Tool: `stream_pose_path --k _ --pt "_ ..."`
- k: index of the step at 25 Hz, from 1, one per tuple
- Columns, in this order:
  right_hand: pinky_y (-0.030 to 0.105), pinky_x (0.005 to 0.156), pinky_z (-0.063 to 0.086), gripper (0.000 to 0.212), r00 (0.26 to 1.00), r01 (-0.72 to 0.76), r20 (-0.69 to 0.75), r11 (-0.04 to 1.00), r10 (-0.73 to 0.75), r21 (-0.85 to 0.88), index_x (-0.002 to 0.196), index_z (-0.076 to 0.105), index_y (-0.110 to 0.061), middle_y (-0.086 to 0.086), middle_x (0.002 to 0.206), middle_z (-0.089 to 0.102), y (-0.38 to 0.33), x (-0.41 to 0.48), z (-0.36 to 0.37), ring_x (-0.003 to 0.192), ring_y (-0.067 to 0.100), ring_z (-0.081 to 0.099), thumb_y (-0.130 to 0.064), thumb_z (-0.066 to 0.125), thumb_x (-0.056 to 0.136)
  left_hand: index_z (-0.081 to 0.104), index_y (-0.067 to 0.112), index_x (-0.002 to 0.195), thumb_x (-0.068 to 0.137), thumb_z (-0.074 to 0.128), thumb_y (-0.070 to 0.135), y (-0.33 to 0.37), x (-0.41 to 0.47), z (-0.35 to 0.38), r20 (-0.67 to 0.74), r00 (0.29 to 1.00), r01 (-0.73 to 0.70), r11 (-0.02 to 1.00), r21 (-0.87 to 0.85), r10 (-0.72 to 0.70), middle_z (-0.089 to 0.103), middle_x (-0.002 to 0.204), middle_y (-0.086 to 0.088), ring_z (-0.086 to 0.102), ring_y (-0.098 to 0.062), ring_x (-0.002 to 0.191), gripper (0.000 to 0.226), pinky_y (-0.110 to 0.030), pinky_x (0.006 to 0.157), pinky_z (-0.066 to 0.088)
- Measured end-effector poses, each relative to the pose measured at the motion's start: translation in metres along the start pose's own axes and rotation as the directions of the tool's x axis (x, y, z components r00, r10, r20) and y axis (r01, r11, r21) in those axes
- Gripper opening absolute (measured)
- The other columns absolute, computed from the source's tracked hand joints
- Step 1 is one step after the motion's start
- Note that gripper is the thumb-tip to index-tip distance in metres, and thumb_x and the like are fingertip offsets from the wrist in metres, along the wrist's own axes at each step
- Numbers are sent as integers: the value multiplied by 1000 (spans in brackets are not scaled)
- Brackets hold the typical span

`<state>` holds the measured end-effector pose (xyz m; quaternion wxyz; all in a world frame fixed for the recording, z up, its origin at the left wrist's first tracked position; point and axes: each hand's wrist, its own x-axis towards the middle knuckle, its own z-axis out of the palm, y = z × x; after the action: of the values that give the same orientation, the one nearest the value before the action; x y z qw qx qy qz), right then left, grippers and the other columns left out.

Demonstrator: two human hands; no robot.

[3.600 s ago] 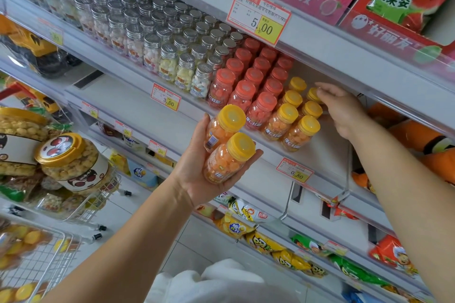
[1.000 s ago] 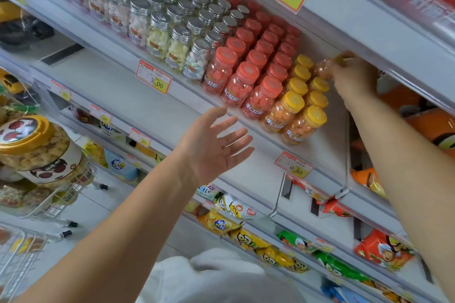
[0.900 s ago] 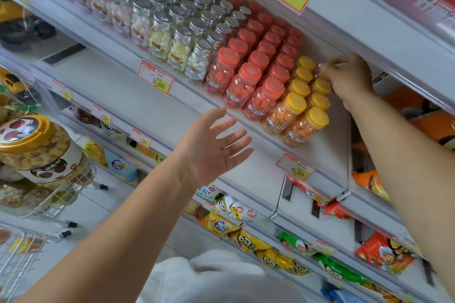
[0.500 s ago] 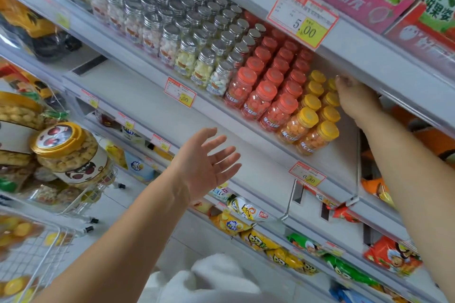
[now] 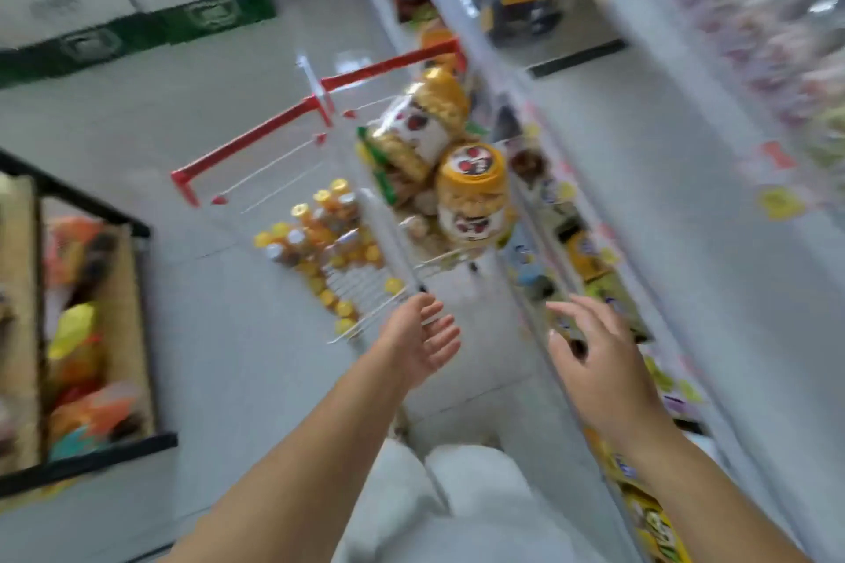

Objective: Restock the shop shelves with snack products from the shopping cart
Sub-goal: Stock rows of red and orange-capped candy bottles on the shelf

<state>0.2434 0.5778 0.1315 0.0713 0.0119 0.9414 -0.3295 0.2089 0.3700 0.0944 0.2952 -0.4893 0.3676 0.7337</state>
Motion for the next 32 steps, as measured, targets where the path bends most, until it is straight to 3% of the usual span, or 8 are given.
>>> stream_pose_path --k 2,7,9,15,20,23,25,32 --pt "16 95 28 27 974 -11 225 999 20 -42 119 64 -15 5 127 55 -13 18 43 122 23 51 -14 61 92 57 15 96 100 49 29 17 6 -61 -102 994 -34 997 -70 27 59 94 -6 60 -18 81 17 -31 68 52" --pt "18 86 29 28 880 -8 469 991 69 -131 122 61 -19 1 129 54 -61 71 144 120 20 51 -16 58 95 58 14 98 100 50 25 65 31 -183 -257 966 -68 981 -180 19 61 93 -6 60 -18 80 13 -33 73 52" --pt "22 87 33 29 853 -80 500 984 152 -161 124 61 -20 4 131 53 -78 100 195 119 21 52 -18 57 96 60 12 102 100 52 24 88 50 -217 -256 967 -43 989 -142 6 63 101 -8 61 -20 85 14 -34 76 54" --pt "33 96 42 33 748 -207 568 935 342 -289 127 60 -13 15 131 57 -89 192 357 117 31 56 -17 55 94 65 16 104 100 54 27 153 126 -281 -201 977 50 996 -80 -65 70 113 -8 69 -17 91 16 -29 61 61" --pt "32 95 42 47 590 -158 697 905 408 -396 136 52 -14 15 131 59 -65 221 471 120 31 55 -20 62 90 65 16 106 101 50 26 168 199 -291 -137 990 25 994 -103 -39 73 115 -7 71 -19 100 19 -31 80 58" --pt "36 98 42 73 533 -148 737 903 416 -402 148 26 -15 18 143 43 -47 213 526 124 35 50 -26 65 88 66 15 105 100 52 25 162 222 -293 -191 982 -26 988 -154 -4 76 106 -8 72 -19 95 19 -34 89 56" --pt "37 94 42 74 526 -170 732 897 433 -408 148 18 -20 19 142 36 -39 200 549 116 38 52 -25 63 89 66 15 105 100 51 25 157 225 -297 -210 978 -44 985 -164 9 76 106 -10 72 -20 93 18 -35 90 56" --pt "31 70 39 44 599 -237 659 887 455 -397 124 40 -24 16 127 38 -34 193 565 76 28 50 -13 62 87 66 14 104 100 51 22 152 220 -306 -281 959 -94 973 -212 32 76 102 -9 73 -20 87 18 -31 80 59"
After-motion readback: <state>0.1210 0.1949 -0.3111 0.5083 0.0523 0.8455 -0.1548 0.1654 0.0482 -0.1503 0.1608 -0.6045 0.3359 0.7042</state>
